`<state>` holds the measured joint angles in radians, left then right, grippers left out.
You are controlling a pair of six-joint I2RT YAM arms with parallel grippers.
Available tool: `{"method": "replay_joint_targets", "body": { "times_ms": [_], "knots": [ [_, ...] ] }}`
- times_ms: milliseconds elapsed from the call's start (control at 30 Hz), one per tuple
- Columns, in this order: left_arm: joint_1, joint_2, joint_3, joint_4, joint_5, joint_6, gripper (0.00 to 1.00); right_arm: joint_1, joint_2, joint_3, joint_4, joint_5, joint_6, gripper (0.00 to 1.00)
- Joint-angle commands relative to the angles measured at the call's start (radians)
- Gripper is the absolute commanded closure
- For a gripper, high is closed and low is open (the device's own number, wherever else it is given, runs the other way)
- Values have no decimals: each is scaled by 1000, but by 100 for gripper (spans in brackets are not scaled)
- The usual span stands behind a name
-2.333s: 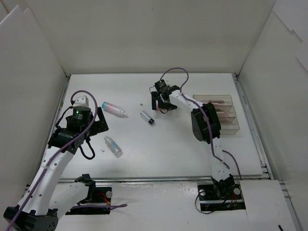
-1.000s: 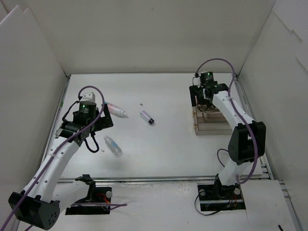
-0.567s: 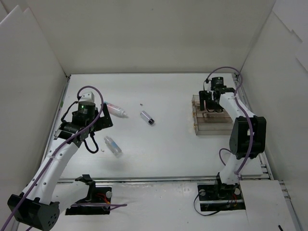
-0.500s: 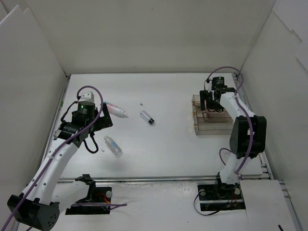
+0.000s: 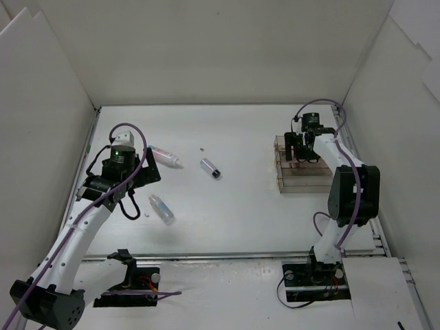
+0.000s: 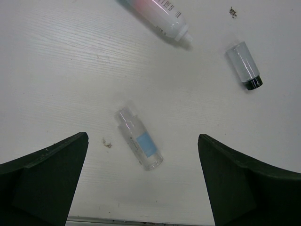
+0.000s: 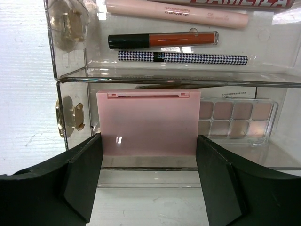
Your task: Organize the makeup
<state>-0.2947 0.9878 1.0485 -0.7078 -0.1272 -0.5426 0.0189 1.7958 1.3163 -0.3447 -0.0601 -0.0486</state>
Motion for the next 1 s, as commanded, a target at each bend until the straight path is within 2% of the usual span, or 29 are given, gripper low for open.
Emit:
{"method": "replay_joint_targets", "body": {
  "times_ms": [0,167,233,500,800,900,967],
  "knots": [
    [-6,6,38,21,-5,-11,3,-5,-84,1,27,14,21,32],
    [-6,14,25,7,-12,-30,2,-5,-107,-5,27,14,29,26],
    [-6,17,15,8,-9,-36,2,-5,-116,-6,27,19,33,16],
    [-6,25,-10,-5,-3,-68,2,-5,-147,0,26,36,44,2],
    [-15,60,-91,-21,14,-144,5,139,-269,63,27,-10,153,2],
    [-15,87,-114,-24,21,-190,8,173,-288,101,27,-116,202,2],
    [-24,109,-125,-24,29,-230,12,165,-286,129,30,-294,272,2]
  ]
}}
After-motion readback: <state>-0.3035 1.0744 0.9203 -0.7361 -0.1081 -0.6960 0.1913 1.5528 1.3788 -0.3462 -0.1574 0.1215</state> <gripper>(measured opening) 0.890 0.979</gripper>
